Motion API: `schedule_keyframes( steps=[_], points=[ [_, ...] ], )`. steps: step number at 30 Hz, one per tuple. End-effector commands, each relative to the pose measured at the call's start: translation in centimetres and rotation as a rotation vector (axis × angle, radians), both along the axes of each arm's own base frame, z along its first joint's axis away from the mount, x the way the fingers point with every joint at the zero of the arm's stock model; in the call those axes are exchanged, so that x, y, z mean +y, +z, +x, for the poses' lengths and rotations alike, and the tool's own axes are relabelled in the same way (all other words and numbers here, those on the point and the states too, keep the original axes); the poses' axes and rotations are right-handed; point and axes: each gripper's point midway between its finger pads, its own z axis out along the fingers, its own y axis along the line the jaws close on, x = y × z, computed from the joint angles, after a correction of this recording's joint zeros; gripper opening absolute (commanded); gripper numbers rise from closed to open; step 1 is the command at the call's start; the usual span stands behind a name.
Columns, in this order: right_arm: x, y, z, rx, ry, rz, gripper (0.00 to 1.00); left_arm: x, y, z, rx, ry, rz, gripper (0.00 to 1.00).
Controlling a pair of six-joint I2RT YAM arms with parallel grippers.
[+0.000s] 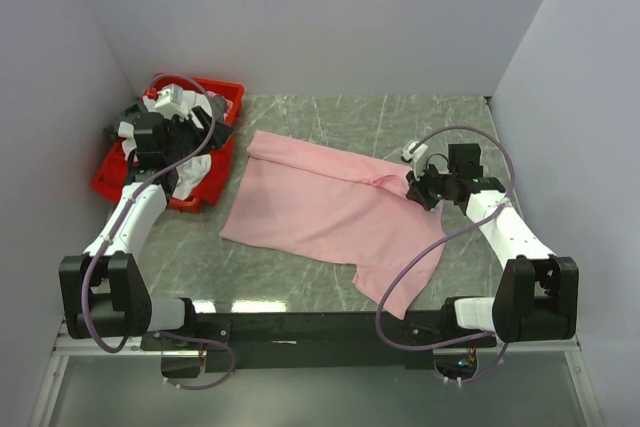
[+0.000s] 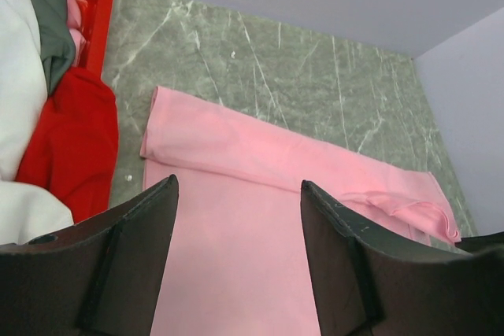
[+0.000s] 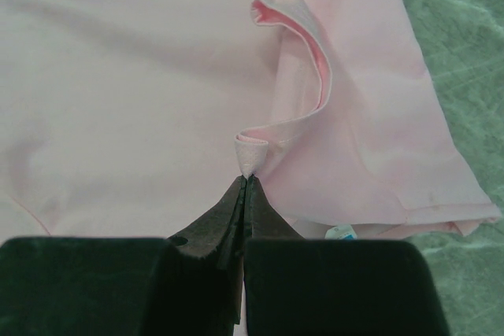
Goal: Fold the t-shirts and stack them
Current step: Fold the tshirt
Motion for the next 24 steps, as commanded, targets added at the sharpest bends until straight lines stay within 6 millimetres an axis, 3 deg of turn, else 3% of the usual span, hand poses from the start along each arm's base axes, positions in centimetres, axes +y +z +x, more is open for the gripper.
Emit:
schedule_keyframes(
  steps=[1,4,9,11,13,15,19,20,21,22,24],
  points=[
    [0.7,-0.8,-1.3,0.023,0.061,-0.015,0.00,-0.4,1.4,-1.1,-0.049,-0.031,0.025,0.68],
    [0.5,-2.0,-2.1,0.058,0.092,-0.055,0.00,-0.4,1.5,-1.5,-0.053,-0.032,0.028,0.68],
    [-0.7,-4.3,-3.9,0.146,0.141,-0.154,0.24,-0.2,2.0,-1.8,-0.065,-0.025,0.040,0.68],
    [-1.5,-4.5,-4.2,0.162,0.136,-0.189,0.32,-0.1,1.9,-2.0,-0.066,-0.020,0.047,0.69],
    [-2.3,-3.3,-4.0,0.143,0.118,-0.189,0.41,0.0,2.1,-2.2,-0.074,-0.015,0.054,0.69],
    [-1.9,-0.8,-2.8,0.091,0.109,-0.150,0.48,0.1,1.9,-2.5,-0.069,-0.006,0.063,0.69],
    [-0.9,1.7,0.0,0.098,0.017,-0.046,0.49,0.5,2.0,-3.4,-0.083,0.010,0.091,0.69],
    [-0.4,0.6,0.2,0.180,0.002,-0.002,0.49,0.6,2.1,-3.7,-0.084,0.015,0.095,0.69],
    [0.7,1.4,0.9,0.192,0.020,0.046,0.49,0.7,1.5,-4.0,-0.069,0.017,0.102,0.69],
    [1.3,1.0,1.1,0.226,0.019,0.057,0.49,0.8,1.7,-4.3,-0.076,0.022,0.116,0.69],
    [3.0,-0.9,1.2,0.304,0.036,0.043,0.49,1.0,0.8,-5.0,-0.054,0.030,0.131,0.69]
  ],
)
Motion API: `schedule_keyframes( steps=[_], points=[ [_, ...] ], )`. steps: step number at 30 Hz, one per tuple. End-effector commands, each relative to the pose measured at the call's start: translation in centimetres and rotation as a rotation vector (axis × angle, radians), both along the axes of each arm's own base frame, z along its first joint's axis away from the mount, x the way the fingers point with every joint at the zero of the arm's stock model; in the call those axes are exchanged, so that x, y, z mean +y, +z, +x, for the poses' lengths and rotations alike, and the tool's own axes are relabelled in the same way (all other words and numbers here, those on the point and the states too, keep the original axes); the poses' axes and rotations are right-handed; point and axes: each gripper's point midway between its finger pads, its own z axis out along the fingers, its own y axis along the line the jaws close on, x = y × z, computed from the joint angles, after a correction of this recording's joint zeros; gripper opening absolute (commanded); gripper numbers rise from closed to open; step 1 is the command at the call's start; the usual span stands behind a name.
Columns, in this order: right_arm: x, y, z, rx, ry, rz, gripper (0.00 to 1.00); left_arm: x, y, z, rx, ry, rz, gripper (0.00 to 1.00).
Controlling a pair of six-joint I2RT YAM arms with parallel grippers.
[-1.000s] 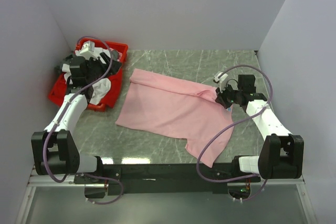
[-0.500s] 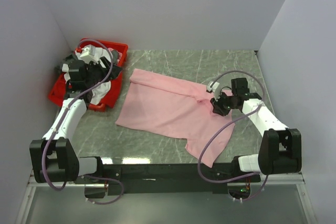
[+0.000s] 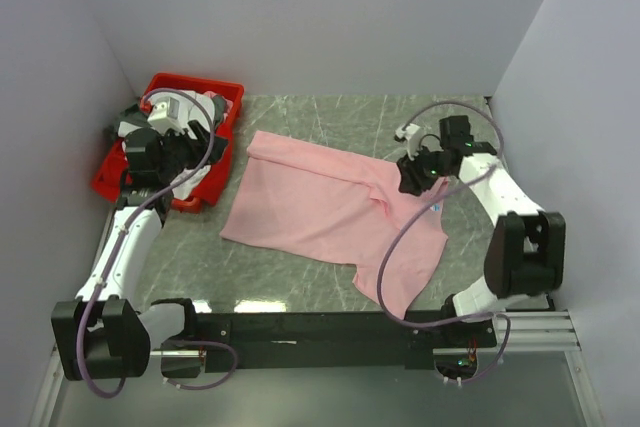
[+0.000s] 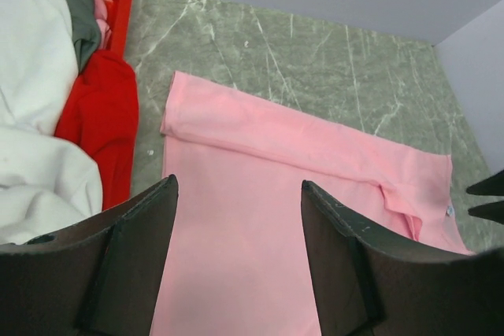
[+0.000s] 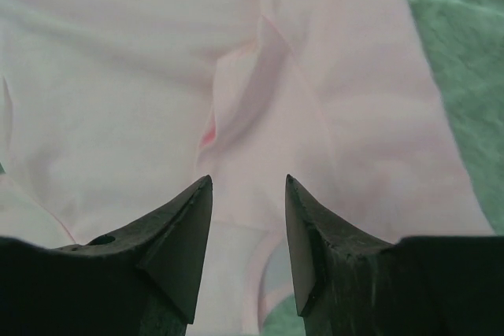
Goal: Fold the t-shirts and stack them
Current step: Fold the tshirt
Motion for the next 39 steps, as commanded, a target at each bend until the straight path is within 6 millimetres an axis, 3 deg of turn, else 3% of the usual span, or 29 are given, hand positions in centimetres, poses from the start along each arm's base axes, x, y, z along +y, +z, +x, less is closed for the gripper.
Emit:
schedule_keyframes(
  steps=[1,3,8,17,26,39],
  points=[
    [3.1,-2.1,0.1,0.133,-0.011,0.042,0.49,0.6,0.1,-1.3,-0.021,0.021,0.061,0.69],
    [4.3,-3.5,0.5,0.162,-0.043,0.007,0.49,0.7,-0.6,-1.7,-0.012,0.024,0.074,0.69],
    [3.8,-5.1,3.2,0.133,-0.190,-0.113,0.49,0.3,-0.2,-2.0,-0.027,0.005,0.077,0.69],
    [5.0,-7.1,3.8,0.092,-0.189,-0.228,0.50,-0.5,-0.4,-2.1,-0.015,-0.042,0.054,0.69],
    [6.6,-7.3,4.6,-0.018,-0.158,-0.336,0.48,-1.0,-0.5,-2.2,-0.012,-0.067,0.040,0.69],
    [6.1,-6.7,5.6,-0.169,-0.183,-0.463,0.39,-1.2,-0.4,-2.3,-0.014,-0.077,0.035,0.69]
  ],
)
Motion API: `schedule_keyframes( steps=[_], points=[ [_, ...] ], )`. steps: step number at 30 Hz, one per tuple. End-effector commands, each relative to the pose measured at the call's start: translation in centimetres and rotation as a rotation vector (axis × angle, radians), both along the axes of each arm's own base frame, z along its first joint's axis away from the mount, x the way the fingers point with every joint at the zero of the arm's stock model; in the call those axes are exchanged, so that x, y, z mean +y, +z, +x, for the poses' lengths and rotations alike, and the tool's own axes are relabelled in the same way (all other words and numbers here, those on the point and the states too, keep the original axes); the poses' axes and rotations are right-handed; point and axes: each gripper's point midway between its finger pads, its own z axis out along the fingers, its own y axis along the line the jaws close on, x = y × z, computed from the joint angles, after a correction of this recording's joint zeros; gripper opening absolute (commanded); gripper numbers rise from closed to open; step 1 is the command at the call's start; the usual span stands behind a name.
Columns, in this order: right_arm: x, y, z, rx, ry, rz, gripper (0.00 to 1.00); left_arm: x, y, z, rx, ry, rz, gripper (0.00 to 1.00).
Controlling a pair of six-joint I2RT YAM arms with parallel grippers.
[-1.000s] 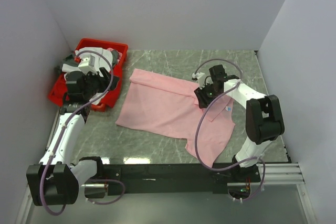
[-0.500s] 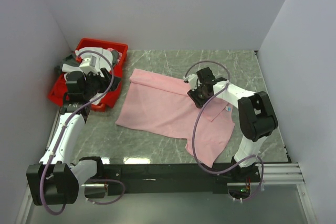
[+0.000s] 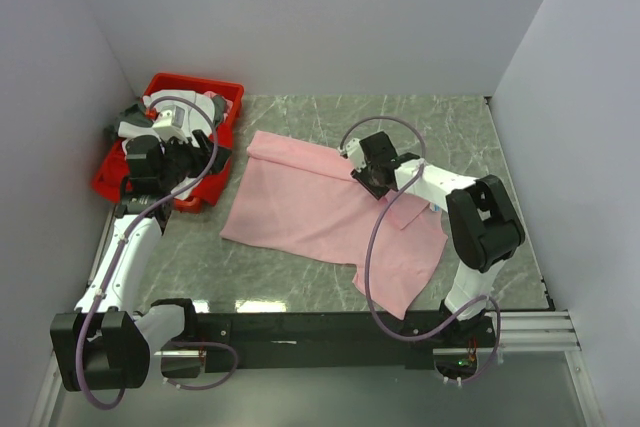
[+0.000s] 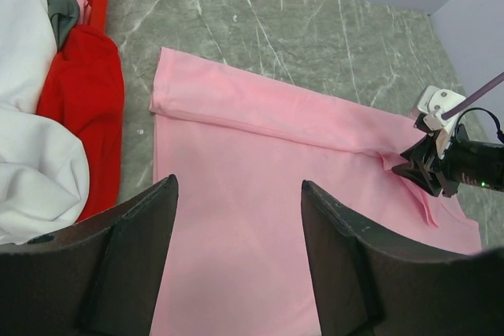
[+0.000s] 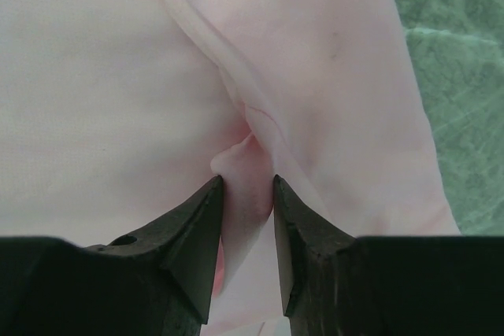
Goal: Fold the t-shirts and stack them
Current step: Fold the tshirt
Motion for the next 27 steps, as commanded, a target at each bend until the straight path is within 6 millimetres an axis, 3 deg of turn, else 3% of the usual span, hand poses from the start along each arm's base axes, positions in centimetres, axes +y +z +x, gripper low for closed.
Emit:
schedule_keyframes(
  steps=[1,19,27],
  points=[
    [0.2,1.4,1.0,-0.096,0.009,-0.039,0.39,-0.5,0.8,0.0,-0.036,-0.031,-0.002,0.69],
    [2.2,4.4,0.5,-0.223,0.137,-0.123,0.48,-0.5,0.9,0.0,-0.038,-0.031,-0.001,0.69],
    [3.4,2.5,-1.4,-0.121,0.255,-0.131,0.46,-0.5,0.9,-0.1,-0.041,-0.033,0.002,0.69]
  ],
)
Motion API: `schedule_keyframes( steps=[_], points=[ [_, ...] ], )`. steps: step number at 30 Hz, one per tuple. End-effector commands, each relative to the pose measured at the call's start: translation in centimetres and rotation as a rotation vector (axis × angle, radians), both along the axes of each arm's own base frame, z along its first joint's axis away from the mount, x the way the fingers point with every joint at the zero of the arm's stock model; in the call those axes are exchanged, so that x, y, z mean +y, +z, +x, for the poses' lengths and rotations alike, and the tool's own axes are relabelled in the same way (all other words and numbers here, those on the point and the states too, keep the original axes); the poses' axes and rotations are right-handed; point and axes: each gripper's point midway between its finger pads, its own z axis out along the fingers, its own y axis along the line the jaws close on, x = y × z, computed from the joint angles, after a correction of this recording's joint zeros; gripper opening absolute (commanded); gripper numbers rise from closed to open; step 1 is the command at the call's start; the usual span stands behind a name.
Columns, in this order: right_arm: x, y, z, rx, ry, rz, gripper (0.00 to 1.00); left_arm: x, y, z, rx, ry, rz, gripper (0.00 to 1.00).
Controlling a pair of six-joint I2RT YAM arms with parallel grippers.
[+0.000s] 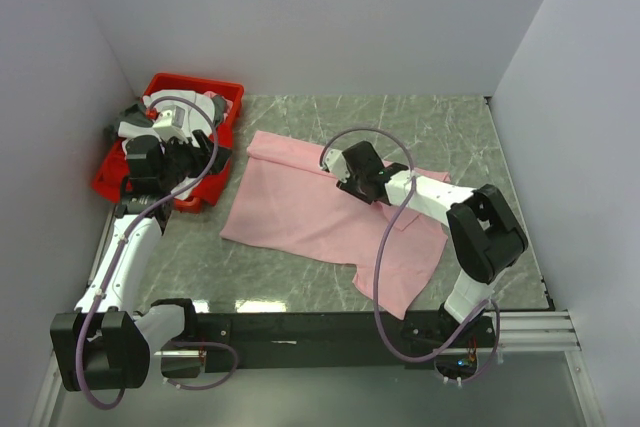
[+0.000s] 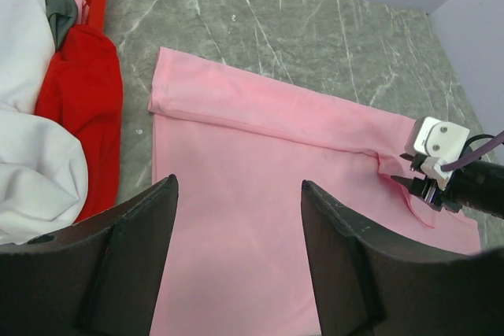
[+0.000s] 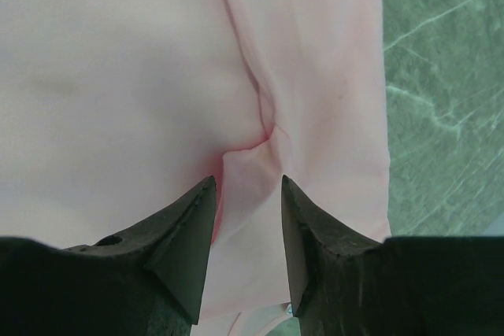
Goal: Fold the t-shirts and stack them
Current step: Fold the tshirt
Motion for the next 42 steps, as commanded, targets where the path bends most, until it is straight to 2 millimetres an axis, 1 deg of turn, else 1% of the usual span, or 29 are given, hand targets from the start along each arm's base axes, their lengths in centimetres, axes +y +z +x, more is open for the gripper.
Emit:
schedule_keyframes(
  steps=[1,4,7,13,18,21,24,27,31,34,36,42],
  points=[
    [0.5,0.1,-0.7,0.024,0.051,-0.005,0.46,-0.4,0.9,-0.1,-0.039,-0.027,0.002,0.69],
    [0.3,-0.6,-0.8,0.041,0.048,-0.020,0.45,-0.4,1.0,-0.1,-0.042,-0.028,0.001,0.69],
    [0.0,-1.0,-0.5,0.037,0.036,-0.045,0.45,-0.5,0.9,0.0,-0.039,-0.031,-0.002,0.69],
    [0.0,-1.7,-0.2,0.047,0.037,-0.069,0.44,-0.5,1.0,-0.1,-0.041,-0.032,-0.001,0.69],
    [-0.5,-2.4,-0.1,0.048,0.032,-0.097,0.42,-0.6,1.1,-0.1,-0.045,-0.034,0.000,0.69],
    [-0.8,-2.4,-0.1,0.038,0.024,-0.106,0.38,-0.5,1.1,-0.1,-0.046,-0.033,0.001,0.69],
    [-0.7,-2.1,-0.1,0.026,0.021,-0.096,0.31,-0.6,1.1,-0.2,-0.046,-0.035,-0.001,0.69],
    [-0.5,-1.6,0.0,0.022,0.025,-0.082,0.19,-0.6,1.2,-0.2,-0.047,-0.035,-0.001,0.69],
    [0.4,-1.0,-0.4,0.039,0.036,-0.027,0.09,-0.6,1.1,-0.2,-0.046,-0.037,0.000,0.69],
    [1.4,-0.5,-0.8,0.062,0.045,0.036,0.04,-0.6,1.2,-0.2,-0.049,-0.038,-0.002,0.69],
    [1.8,-0.1,-0.9,0.070,0.037,0.067,0.03,-0.6,1.2,-0.2,-0.049,-0.038,-0.002,0.69],
    [2.6,0.3,-0.8,0.087,0.034,0.119,0.02,-0.7,1.2,-0.2,-0.049,-0.040,-0.002,0.69]
  ],
)
